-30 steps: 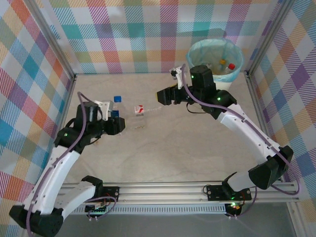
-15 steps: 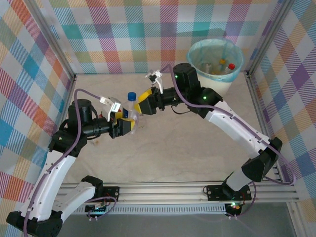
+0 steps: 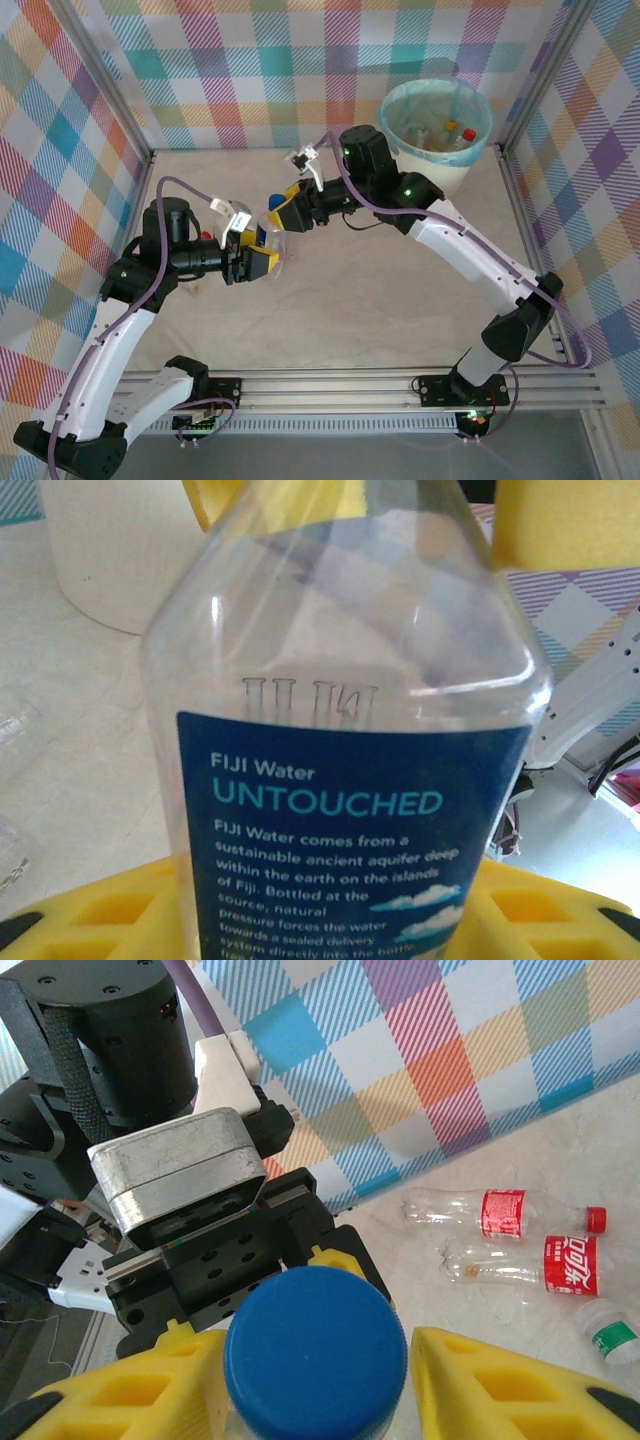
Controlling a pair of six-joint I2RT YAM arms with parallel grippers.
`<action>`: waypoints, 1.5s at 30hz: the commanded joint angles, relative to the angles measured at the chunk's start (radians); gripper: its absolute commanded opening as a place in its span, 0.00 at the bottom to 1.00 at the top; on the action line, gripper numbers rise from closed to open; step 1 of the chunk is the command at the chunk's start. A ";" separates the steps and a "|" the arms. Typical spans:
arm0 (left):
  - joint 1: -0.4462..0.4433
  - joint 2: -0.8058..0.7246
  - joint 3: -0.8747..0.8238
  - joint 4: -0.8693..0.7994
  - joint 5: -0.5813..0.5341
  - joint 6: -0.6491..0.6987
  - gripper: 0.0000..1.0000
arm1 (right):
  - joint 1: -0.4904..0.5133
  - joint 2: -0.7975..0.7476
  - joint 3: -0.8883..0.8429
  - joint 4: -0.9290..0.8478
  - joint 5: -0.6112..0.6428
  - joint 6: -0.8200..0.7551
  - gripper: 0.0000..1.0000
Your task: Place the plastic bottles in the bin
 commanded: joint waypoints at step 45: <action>-0.011 -0.118 -0.046 0.197 -0.277 -0.094 0.95 | -0.310 0.070 0.364 -0.039 1.121 -0.456 0.08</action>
